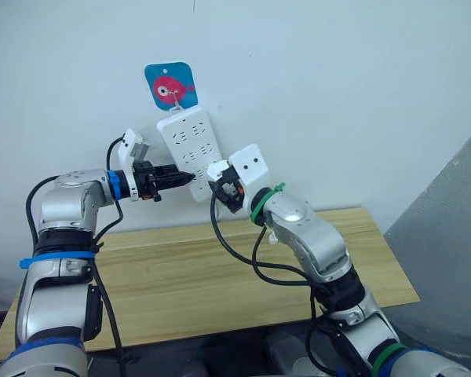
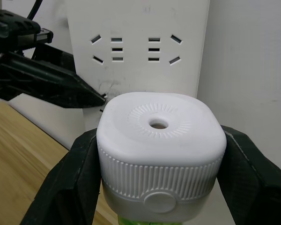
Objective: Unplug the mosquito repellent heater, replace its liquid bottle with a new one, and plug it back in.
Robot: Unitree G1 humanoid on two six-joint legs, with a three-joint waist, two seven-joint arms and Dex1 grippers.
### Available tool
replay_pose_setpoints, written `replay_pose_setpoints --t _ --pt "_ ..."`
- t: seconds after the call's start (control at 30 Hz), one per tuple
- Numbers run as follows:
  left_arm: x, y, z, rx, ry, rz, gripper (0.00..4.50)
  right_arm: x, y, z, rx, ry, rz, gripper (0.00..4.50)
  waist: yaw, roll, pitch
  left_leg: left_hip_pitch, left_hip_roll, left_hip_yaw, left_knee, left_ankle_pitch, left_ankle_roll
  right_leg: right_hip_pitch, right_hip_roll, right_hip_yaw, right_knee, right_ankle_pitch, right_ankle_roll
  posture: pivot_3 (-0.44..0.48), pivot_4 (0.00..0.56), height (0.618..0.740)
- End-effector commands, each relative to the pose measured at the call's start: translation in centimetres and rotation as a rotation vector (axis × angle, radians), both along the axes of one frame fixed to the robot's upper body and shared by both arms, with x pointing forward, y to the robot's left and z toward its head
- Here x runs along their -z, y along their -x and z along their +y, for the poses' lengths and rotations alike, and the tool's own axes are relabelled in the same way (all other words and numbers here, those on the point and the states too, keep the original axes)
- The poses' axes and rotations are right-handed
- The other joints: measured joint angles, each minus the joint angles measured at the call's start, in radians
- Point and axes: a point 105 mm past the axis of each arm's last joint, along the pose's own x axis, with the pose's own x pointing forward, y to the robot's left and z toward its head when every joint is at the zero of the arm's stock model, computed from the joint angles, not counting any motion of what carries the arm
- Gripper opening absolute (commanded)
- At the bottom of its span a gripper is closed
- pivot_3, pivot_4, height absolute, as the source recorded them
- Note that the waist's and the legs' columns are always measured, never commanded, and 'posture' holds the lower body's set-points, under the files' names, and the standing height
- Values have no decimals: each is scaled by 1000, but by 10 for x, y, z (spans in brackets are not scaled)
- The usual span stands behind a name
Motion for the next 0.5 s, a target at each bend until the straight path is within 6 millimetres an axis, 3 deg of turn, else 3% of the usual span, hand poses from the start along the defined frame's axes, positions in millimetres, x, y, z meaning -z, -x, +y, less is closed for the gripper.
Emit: replay_pose_setpoints --t 0.03,0.5 --pt "-6 8 -19 111 11 -23 1311 -18 -1 11 -23 -29 -41 3021 0 0 0 0 0 0 0 0 0 0 0 0 0 0 0 -260 44 733" --pt "-6 10 -22 123 26 -13 1308 -13 -17 20 -19 -20 -47 3021 -11 0 0 1 1 -3 0 3 -2 0 1 -2 3 0 -1 -250 44 733"
